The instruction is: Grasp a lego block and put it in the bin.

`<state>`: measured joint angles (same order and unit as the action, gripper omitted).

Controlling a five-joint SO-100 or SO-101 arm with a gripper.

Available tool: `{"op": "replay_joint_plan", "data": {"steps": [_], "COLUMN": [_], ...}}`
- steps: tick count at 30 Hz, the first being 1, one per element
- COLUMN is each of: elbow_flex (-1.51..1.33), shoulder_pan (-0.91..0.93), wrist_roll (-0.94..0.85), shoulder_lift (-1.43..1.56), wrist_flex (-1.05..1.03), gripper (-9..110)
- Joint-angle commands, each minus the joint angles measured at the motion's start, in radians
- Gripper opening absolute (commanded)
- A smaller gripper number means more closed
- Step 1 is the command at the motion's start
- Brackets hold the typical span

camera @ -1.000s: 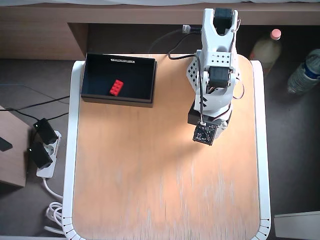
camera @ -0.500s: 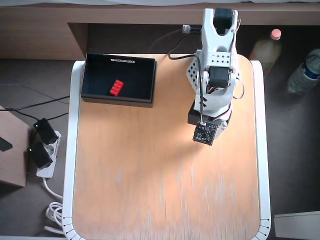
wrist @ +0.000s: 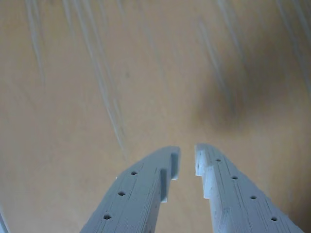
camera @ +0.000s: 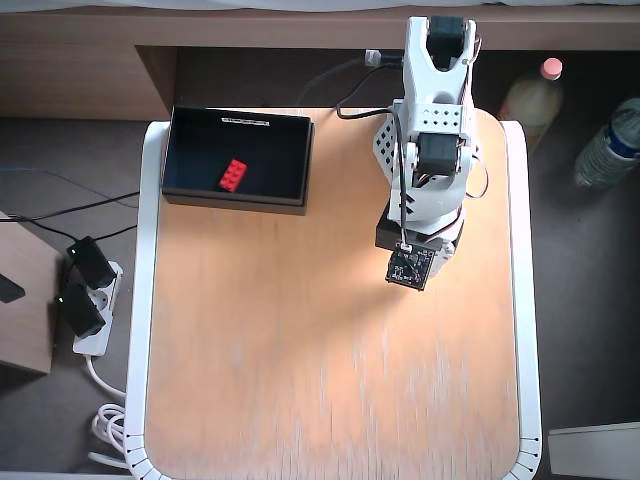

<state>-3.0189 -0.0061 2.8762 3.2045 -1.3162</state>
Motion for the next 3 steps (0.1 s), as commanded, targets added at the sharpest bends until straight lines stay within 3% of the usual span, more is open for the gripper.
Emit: {"op": "replay_joint_plan", "data": {"steps": [1, 3], "elbow_flex": [-0.155, -0.155], "shoulder_pan": [-0.014, -0.014], "wrist_roll": [-0.006, -0.006], "shoulder_lift": [0.092, 0.092], "wrist_flex": [-0.008, -0.008], "gripper": [0, 0]}}
